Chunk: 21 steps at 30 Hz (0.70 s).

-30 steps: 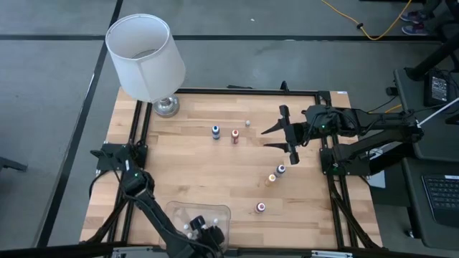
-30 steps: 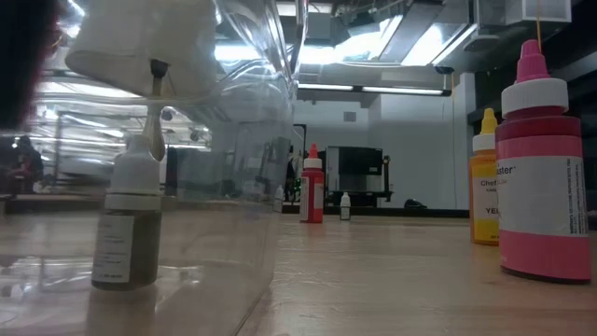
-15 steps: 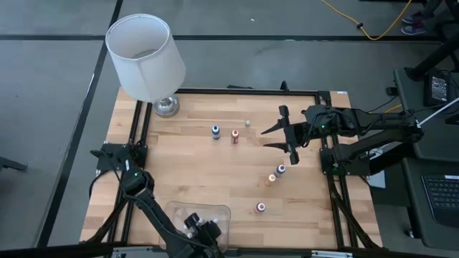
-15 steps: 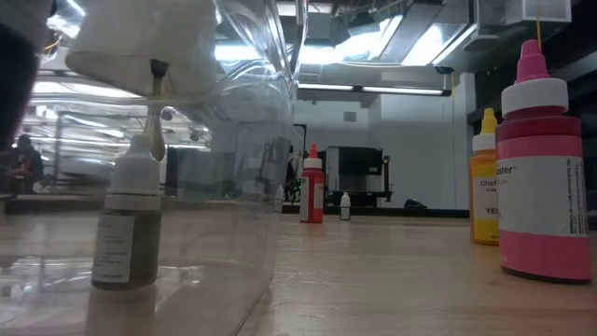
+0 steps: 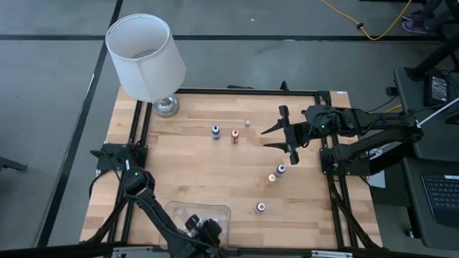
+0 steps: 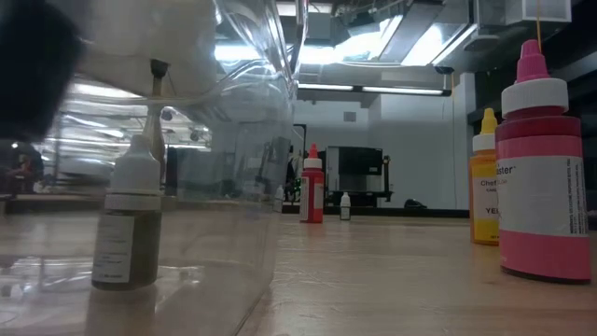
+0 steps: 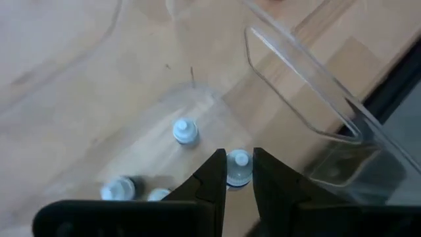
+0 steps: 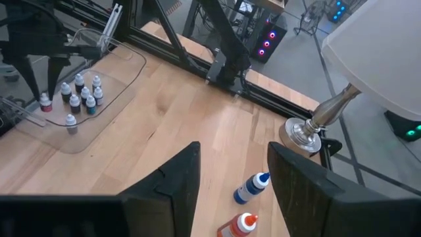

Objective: Pick & Place food coloring
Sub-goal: Put the small pink food coloring bottle into the bin

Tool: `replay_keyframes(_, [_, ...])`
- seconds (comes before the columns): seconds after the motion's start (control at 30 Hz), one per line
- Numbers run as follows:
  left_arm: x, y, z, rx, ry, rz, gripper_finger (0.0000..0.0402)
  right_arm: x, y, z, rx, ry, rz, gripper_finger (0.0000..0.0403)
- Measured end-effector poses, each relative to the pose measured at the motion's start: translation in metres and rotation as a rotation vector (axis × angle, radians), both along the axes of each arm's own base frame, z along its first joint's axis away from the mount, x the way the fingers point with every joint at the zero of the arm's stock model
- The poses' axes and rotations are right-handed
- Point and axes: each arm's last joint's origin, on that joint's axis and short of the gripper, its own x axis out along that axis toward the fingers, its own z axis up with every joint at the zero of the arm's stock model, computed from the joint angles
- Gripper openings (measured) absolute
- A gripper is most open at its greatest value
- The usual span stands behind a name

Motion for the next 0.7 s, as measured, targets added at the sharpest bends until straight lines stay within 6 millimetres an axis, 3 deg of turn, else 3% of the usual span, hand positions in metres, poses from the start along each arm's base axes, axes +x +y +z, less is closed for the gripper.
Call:
replay_keyframes(0.27, [-0.002, -0.002, 0.0, -0.068, -0.012, 0.093, 0.0059, 0.0, 0.0, 0.0, 0.002, 0.001, -0.001, 0.0177])
replay_keyframes(0.43, [-0.003, 0.0, -0.001, -0.09, -0.006, 0.135, 0.0059, 0.002, 0.0, -0.011, 0.0, 0.027, -0.002, 0.0177])
replay_keyframes(0.7, [-0.002, 0.002, -0.018, -0.099, -0.02, 0.186, 0.0059, 0.005, 0.0, -0.025, 0.013, 0.048, -0.008, 0.0177])
